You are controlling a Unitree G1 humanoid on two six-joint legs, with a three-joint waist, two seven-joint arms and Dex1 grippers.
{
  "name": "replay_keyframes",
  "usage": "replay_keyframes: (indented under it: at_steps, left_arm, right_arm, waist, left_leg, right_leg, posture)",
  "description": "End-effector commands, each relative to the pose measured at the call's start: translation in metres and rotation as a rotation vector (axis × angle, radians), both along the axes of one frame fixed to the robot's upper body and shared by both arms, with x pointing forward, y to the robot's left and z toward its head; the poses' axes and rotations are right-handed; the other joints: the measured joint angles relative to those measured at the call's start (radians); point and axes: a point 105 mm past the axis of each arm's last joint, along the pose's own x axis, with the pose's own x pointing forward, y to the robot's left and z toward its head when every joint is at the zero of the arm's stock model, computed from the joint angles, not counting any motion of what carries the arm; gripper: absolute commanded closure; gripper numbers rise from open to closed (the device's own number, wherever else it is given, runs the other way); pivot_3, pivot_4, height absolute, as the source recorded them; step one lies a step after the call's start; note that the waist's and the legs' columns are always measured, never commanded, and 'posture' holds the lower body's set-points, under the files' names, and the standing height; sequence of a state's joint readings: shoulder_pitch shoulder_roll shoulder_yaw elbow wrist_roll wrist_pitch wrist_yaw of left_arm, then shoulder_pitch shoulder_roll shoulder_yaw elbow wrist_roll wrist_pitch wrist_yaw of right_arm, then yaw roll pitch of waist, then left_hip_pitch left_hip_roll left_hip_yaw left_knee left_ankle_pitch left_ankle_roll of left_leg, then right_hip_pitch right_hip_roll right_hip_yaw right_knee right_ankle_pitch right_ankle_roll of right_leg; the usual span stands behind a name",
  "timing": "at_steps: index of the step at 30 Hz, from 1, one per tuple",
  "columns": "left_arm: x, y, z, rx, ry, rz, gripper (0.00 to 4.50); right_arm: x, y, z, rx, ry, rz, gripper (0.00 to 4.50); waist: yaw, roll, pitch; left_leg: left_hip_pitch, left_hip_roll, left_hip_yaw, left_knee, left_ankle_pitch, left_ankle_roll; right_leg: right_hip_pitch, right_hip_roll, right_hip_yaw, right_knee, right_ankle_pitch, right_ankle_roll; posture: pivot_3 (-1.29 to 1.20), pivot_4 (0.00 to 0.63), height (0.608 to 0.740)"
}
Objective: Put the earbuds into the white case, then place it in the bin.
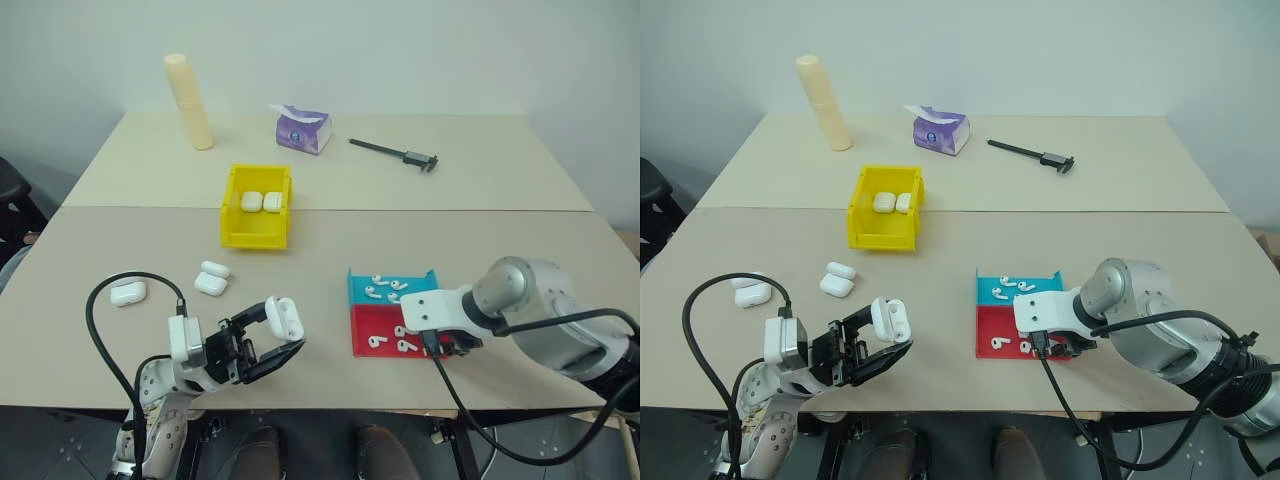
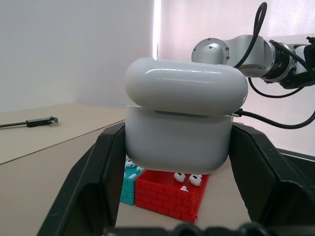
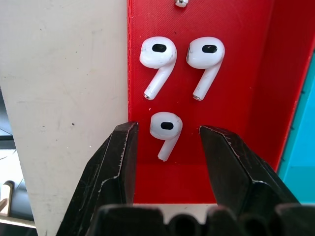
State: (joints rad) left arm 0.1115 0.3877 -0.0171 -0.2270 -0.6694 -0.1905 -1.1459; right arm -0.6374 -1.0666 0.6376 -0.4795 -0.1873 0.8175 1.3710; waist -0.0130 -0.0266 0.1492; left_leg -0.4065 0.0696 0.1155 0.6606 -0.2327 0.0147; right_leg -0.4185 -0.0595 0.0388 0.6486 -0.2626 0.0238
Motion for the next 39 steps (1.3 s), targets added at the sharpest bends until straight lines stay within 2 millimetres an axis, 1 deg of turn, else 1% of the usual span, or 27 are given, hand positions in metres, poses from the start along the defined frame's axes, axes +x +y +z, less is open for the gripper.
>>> replay_keyframes:
  at_steps: [1, 14, 17, 18, 23, 34, 37, 38, 39]
  left_arm:
    - [-0.0007, -0.0009, 0.0076, -0.003, -0.036, 0.002, 1.65]
    - [0.0008, 0.0008, 0.0049, 0.027, -0.02, 0.028, 1.65]
    - [0.0005, 0.0014, 0.005, 0.025, -0.022, 0.034, 1.65]
    - [0.0003, 0.0016, 0.0049, 0.027, -0.02, 0.036, 1.65]
    - [0.0001, 0.0017, 0.0035, 0.049, 0.006, 0.048, 1.65]
    - [0.0014, -0.0001, 0.0026, 0.049, 0.002, 0.045, 1.65]
    - [0.0018, -0.0001, 0.002, 0.055, 0.005, 0.047, 1.65]
    - [0.0019, -0.0001, 0.0019, 0.055, 0.005, 0.048, 1.65]
    - [0.0019, 0.0001, 0.0015, 0.058, 0.008, 0.049, 1.65]
  right_arm:
    - [0.0034, -0.0003, 0.0013, -0.001, -0.027, -0.01, 2.09]
    - [0.005, -0.0033, -0.0042, -0.019, -0.025, -0.006, 2.09]
    - [0.0052, -0.0029, -0.0053, -0.016, -0.023, -0.007, 2.68]
    - [0.0053, -0.0026, -0.0053, -0.015, -0.025, -0.005, 2.96]
    - [0.0061, -0.0008, -0.005, -0.01, -0.027, 0.003, 2.96]
    - [0.0047, -0.0023, -0.007, -0.015, -0.028, 0.017, 2.96]
    - [0.0051, -0.0031, -0.0073, -0.017, -0.033, 0.015, 3.48]
    - [0.0051, -0.0031, -0.0074, -0.017, -0.033, 0.016, 3.74]
    - [0.0053, -0.0027, -0.0074, -0.015, -0.034, 0.017, 3.74]
  waist:
    - [0.0, 0.0, 0.0]
    - [0.0, 0.0, -0.001]
    - [0.0, 0.0, -0.001]
    - [-0.001, 0.0, -0.001]
    - [-0.001, 0.0, -0.002]
    - [-0.001, 0.0, -0.008]
    - [-0.001, 0.0, -0.008]
    - [0.0, 0.0, -0.008]
    - [0.0, 0.0, -0.008]
  left_leg:
    - [0.0, 0.0, 0.0, 0.0, 0.0, 0.0]
    - [0.0, 0.0, 0.0, 0.0, 0.0, 0.0]
    - [0.0, 0.0, 0.0, 0.0, 0.0, 0.0]
    - [0.0, 0.0, 0.0, 0.0, 0.0, 0.0]
    - [0.0, 0.0, 0.0, 0.0, 0.0, 0.0]
    - [0.001, 0.0, 0.0, 0.0, 0.0, 0.0]
    - [0.001, 0.0, 0.0, 0.0, 0.0, 0.0]
    - [0.001, 0.0, 0.0, 0.0, 0.0, 0.0]
    - [0.001, 0.0, 0.0, 0.0, 0.0, 0.0]
  right_leg:
    - [0.0, 0.0, 0.0, 0.0, 0.0, 0.0]
    - [0.0, 0.0, 0.0, 0.0, 0.0, 0.0]
    - [0.001, 0.0, 0.0, 0.0, 0.0, 0.0]
    - [0.001, 0.0, 0.0, 0.0, 0.0, 0.0]
    - [0.001, 0.0, 0.0, 0.0, 0.0, 0.0]
    - [0.001, 0.0, 0.0, 0.0, 0.0, 0.0]
    - [0.001, 0.0, 0.0, 0.0, 0.0, 0.0]
    - [0.001, 0.0, 0.0, 0.0, 0.0, 0.0]
    - [0.001, 0.0, 0.0, 0.0, 0.0, 0.0]
  posture:
    - [0.0, 0.15, 0.74]
    - [0.0, 0.15, 0.74]
    - [0.0, 0.15, 0.74]
    - [0.0, 0.15, 0.74]
    - [0.0, 0.15, 0.74]
    - [0.0, 0.15, 0.74]
    - [0.0, 0.15, 0.74]
    - [0.0, 0.15, 0.74]
    - [0.0, 0.15, 0.74]
